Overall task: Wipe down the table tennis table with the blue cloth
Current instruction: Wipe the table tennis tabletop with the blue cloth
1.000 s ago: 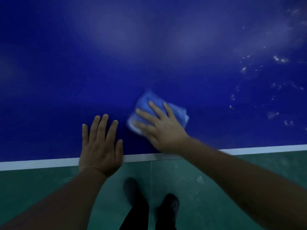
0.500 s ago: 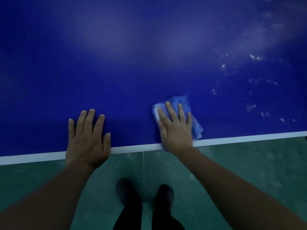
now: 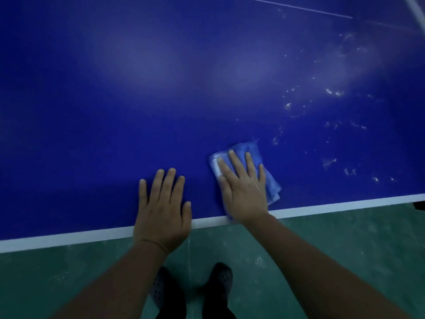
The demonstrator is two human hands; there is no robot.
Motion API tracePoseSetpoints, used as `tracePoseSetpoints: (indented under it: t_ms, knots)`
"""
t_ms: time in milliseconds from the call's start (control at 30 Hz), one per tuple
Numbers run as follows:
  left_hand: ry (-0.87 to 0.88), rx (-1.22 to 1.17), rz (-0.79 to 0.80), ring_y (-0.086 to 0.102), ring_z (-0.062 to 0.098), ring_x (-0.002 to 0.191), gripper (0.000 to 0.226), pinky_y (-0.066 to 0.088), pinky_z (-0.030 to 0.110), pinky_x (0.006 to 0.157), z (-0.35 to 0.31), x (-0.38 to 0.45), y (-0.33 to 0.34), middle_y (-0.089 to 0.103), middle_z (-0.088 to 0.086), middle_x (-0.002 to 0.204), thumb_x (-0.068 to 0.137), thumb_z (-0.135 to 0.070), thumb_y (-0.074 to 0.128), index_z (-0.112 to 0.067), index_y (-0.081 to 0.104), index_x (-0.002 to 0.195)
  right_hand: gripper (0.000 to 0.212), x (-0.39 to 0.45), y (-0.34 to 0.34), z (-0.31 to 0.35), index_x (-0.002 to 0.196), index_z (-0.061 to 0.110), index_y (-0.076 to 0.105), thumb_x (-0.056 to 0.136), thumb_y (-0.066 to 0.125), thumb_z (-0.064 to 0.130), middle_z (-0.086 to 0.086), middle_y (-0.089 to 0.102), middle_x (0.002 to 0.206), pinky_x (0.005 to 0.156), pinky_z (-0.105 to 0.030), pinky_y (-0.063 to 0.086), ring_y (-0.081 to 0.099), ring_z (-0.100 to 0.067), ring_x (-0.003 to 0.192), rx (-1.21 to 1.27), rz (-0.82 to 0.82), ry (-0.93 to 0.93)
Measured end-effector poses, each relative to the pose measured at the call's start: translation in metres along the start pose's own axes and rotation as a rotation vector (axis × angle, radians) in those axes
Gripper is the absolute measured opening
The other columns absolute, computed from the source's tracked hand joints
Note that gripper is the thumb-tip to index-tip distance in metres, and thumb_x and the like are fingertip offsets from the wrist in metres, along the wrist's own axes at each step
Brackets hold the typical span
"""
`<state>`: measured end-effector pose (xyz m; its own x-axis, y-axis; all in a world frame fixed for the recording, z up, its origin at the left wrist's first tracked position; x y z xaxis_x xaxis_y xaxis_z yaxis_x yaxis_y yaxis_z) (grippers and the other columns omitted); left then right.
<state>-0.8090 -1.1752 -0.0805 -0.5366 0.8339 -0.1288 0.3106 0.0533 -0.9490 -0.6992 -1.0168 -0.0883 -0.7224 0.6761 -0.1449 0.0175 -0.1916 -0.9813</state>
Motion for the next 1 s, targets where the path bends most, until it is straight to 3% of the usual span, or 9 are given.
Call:
tracePoseSetpoints:
  t_ms: [200, 267, 367, 433, 567, 700, 867, 933, 1000]
  knots:
    - [-0.022, 0.085, 0.020, 0.023, 0.036, 0.148, 0.065, 0.011, 0.062, 0.118, 0.002, 0.003, 0.008, 0.033, 0.017, 0.157, 0.094, -0.044, 0.032, -0.007, 0.045, 0.146, 0.061, -0.043, -0.012, -0.133, 0.156, 0.036, 0.027, 0.099, 0.012, 0.053, 0.010, 0.011, 0.166, 0.120, -0.060, 0.008, 0.003, -0.028, 0.154, 0.050, -0.026, 0.541]
    - [-0.021, 0.096, 0.019, 0.024, 0.036, 0.148, 0.066, 0.013, 0.062, 0.117, 0.002, 0.004, 0.008, 0.034, 0.017, 0.157, 0.094, -0.045, 0.031, -0.006, 0.047, 0.145, 0.060, -0.040, -0.012, -0.109, 0.154, 0.032, 0.036, 0.098, 0.020, 0.048, 0.004, 0.022, 0.165, 0.118, -0.065, 0.014, 0.012, -0.035, 0.152, 0.032, -0.042, 0.493]
    - [-0.024, 0.095, 0.000, 0.024, 0.034, 0.147, 0.066, 0.014, 0.061, 0.115, 0.002, 0.004, 0.008, 0.034, 0.016, 0.157, 0.098, -0.047, 0.024, -0.006, 0.048, 0.143, 0.056, 0.002, -0.009, -0.030, 0.148, 0.030, 0.045, 0.095, 0.032, 0.043, -0.002, 0.034, 0.160, 0.115, -0.066, 0.021, 0.025, -0.040, 0.148, -0.016, -0.075, 0.211]
    - [-0.021, 0.090, -0.004, 0.024, 0.033, 0.147, 0.071, 0.014, 0.060, 0.115, 0.002, 0.005, 0.009, 0.035, 0.015, 0.156, 0.101, -0.050, 0.014, -0.006, 0.049, 0.143, 0.055, 0.048, -0.005, 0.028, 0.149, 0.032, 0.040, 0.096, 0.033, 0.041, -0.001, 0.029, 0.163, 0.118, -0.063, 0.009, 0.017, -0.038, 0.151, 0.018, -0.083, 0.052]
    - [-0.041, 0.123, 0.003, 0.023, 0.033, 0.146, 0.076, 0.012, 0.058, 0.116, 0.002, 0.006, 0.008, 0.037, 0.016, 0.155, 0.100, -0.052, 0.008, -0.006, 0.051, 0.142, 0.055, 0.149, -0.005, 0.085, 0.155, 0.034, 0.026, 0.100, 0.030, 0.038, 0.003, 0.011, 0.167, 0.119, -0.062, -0.005, -0.002, -0.033, 0.153, 0.142, -0.035, -0.008]
    - [-0.032, 0.151, 0.026, 0.021, 0.033, 0.148, 0.074, 0.011, 0.059, 0.116, -0.001, 0.005, 0.007, 0.033, 0.016, 0.157, 0.100, -0.052, 0.008, -0.005, 0.044, 0.145, 0.061, 0.157, -0.022, -0.022, 0.155, 0.037, 0.027, 0.094, 0.029, 0.037, 0.005, 0.016, 0.166, 0.117, -0.063, 0.005, 0.008, -0.034, 0.153, 0.056, -0.055, 0.300]
    - [-0.034, 0.147, 0.048, 0.021, 0.036, 0.148, 0.071, 0.009, 0.060, 0.117, 0.000, 0.006, 0.005, 0.032, 0.018, 0.157, 0.100, -0.050, 0.013, -0.005, 0.045, 0.145, 0.053, 0.021, -0.037, -0.203, 0.157, 0.037, 0.019, 0.105, 0.022, 0.042, 0.003, 0.010, 0.167, 0.118, -0.065, 0.006, 0.004, -0.035, 0.153, 0.158, -0.087, 0.857]
    - [-0.030, 0.150, 0.046, 0.022, 0.036, 0.148, 0.068, 0.010, 0.061, 0.116, -0.001, 0.006, 0.006, 0.032, 0.018, 0.157, 0.097, -0.048, 0.023, -0.005, 0.046, 0.145, 0.053, 0.007, -0.032, -0.202, 0.157, 0.036, 0.019, 0.105, 0.019, 0.045, 0.003, 0.010, 0.167, 0.118, -0.064, 0.004, 0.002, -0.035, 0.153, 0.172, -0.127, 0.945]
    - [-0.028, 0.152, 0.044, 0.022, 0.036, 0.148, 0.067, 0.011, 0.062, 0.116, -0.001, 0.006, 0.007, 0.033, 0.019, 0.156, 0.095, -0.045, 0.028, -0.004, 0.046, 0.144, 0.055, 0.019, -0.027, -0.153, 0.157, 0.034, 0.024, 0.103, 0.020, 0.042, 0.000, 0.014, 0.167, 0.118, -0.065, 0.006, 0.006, -0.037, 0.152, 0.119, -0.139, 0.805]
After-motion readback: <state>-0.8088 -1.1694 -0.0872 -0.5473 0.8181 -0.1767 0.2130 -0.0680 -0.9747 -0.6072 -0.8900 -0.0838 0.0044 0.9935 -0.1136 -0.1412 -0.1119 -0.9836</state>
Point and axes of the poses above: each hand's wrist, its own x-axis towards the middle knuckle, its own y-axis out of the palm, z = x × y, the point moved 7 cm from there along x, towards the middle knuckle
